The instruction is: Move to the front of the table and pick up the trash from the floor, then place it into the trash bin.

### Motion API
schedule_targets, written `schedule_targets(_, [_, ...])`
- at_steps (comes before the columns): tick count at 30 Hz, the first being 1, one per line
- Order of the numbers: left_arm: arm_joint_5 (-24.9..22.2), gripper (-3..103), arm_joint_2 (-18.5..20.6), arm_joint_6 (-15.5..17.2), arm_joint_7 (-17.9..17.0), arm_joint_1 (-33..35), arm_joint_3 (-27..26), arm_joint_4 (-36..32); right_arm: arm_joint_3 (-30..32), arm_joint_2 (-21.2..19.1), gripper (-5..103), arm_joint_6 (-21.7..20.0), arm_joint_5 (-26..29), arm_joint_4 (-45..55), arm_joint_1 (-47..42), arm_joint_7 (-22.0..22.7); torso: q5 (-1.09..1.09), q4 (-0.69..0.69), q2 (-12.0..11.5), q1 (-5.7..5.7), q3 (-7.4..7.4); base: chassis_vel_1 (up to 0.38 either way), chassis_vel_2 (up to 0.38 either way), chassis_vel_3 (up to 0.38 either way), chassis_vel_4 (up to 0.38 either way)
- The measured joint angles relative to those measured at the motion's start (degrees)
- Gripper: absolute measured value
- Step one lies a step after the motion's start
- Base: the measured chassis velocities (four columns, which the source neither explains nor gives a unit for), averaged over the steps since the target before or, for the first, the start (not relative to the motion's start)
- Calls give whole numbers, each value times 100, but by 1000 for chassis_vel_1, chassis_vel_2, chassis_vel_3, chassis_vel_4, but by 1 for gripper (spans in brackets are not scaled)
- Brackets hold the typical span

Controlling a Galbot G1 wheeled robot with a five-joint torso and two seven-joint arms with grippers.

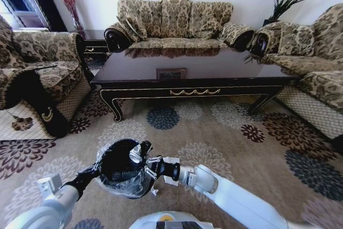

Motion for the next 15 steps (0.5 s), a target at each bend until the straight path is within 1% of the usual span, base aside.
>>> schedule_targets(2, [-5, 5, 29, -6, 1, -23, -9, 0, -80, 25, 4, 25, -23, -101, 144, -107, 0, -1, 0, 0, 0, 0, 0, 0, 0])
schedule_targets(4, [-15, 5, 39, -6, 1, -33, -17, 0, -94, 32, 4, 35, -22, -140, 176, -109, 0, -2, 0, 0, 0, 0, 0, 0, 0])
schedule_targets(6, [-30, 5, 53, -6, 2, -47, -24, 0, -109, 33, 13, 42, -18, -192, 197, -110, 0, -2, 0, 0, 0, 0, 0, 0, 0])
schedule_targets(7, [-30, 5, 53, -6, 2, -47, -24, 0, -109, 33, 13, 42, -18, -192, 197, -110, 0, -2, 0, 0, 0, 0, 0, 0, 0])
schedule_targets(8, [-32, 5, 54, -6, 3, -50, -25, 0, -113, 34, 19, 42, -18, -201, 197, -110, 0, -2, 0, 0, 0, 0, 0, 0, 0])
schedule_targets(9, [-33, 5, 55, -6, 5, -52, -27, 0, -114, 35, 19, 42, -18, -206, 197, -110, 0, -2, 0, 0, 0, 0, 0, 0, 0])
schedule_targets(11, [-42, 5, 58, -6, 6, -52, -45, 0, -114, 34, 30, 43, -18, -217, 182, -112, 0, -2, 0, 0, 0, 0, 0, 0, 0])
schedule_targets(12, [-42, 5, 58, -6, 6, -52, -45, 0, -114, 34, 30, 43, -18, -217, 182, -112, 0, -2, 0, 0, 0, 0, 0, 0, 0])
schedule_targets(13, [-44, 5, 62, -7, 6, -51, -54, 1, -113, 29, 35, 43, -18, -217, 177, -125, 0, -2, 0, 0, 0, 0, 0, 0, 0])
schedule_targets(14, [-47, 5, 65, -8, 6, -50, -60, 1, -109, 26, 35, 44, -16, -217, 173, -134, 1, -1, 0, 0, 0, 0, 0, 0, 0])
schedule_targets(15, [-53, 5, 68, -34, 8, -48, -66, 1, -88, 11, 46, 47, -11, -203, 165, -166, 0, -2, 0, 0, 0, 0, 0, 0, 0])
